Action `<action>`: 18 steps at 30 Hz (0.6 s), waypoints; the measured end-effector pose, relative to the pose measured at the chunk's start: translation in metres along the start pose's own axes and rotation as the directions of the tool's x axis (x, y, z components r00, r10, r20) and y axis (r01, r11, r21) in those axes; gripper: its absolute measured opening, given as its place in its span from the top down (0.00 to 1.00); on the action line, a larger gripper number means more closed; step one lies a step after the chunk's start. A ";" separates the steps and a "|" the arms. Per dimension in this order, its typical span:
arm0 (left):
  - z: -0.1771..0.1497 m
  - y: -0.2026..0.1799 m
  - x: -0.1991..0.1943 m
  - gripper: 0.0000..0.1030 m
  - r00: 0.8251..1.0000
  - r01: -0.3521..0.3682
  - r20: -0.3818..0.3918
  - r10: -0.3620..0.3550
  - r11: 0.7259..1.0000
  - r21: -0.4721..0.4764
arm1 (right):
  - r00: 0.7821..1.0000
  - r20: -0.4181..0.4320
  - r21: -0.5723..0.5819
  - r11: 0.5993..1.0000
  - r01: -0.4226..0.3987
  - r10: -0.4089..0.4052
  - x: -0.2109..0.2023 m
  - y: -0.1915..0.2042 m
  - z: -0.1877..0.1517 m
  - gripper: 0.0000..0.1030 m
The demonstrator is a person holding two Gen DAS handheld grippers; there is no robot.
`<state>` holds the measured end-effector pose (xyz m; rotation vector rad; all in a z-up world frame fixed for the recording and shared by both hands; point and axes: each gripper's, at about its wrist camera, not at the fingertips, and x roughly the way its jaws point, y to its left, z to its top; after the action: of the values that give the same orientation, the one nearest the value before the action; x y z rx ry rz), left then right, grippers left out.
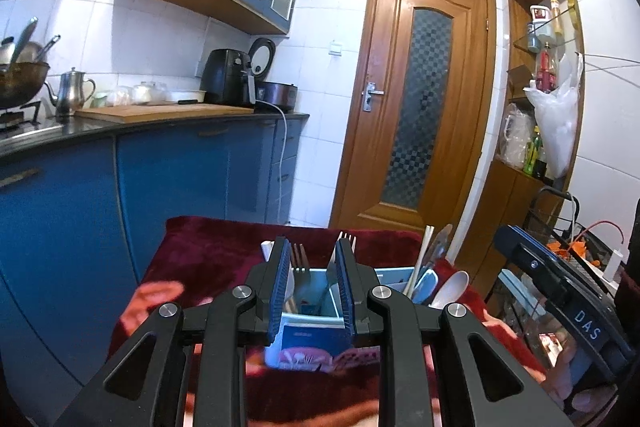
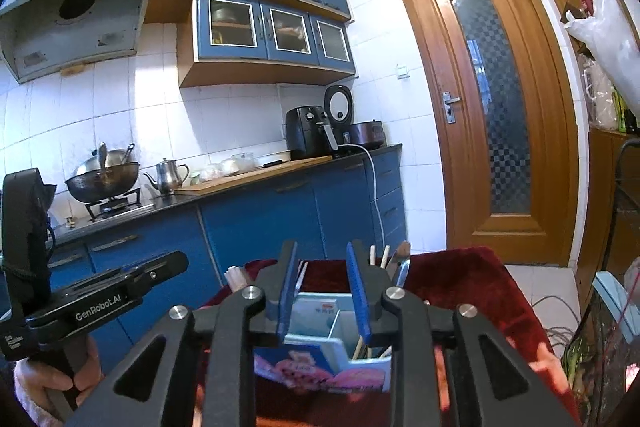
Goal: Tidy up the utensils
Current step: 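Open both grippers to release the fork and chopstick, then pull back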
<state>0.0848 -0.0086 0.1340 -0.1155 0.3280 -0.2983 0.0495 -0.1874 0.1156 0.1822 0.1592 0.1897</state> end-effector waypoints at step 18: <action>-0.051 -0.005 -0.075 0.56 0.999 -0.042 -0.026 0.043 0.998 0.043 | 0.997 -0.080 0.012 1.000 0.002 -0.002 -0.071 0.018 -0.043 0.50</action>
<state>-0.0009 0.0064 0.1094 -0.0632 0.3499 -0.2649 -0.0301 -0.1776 0.0868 0.1863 0.2399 0.1942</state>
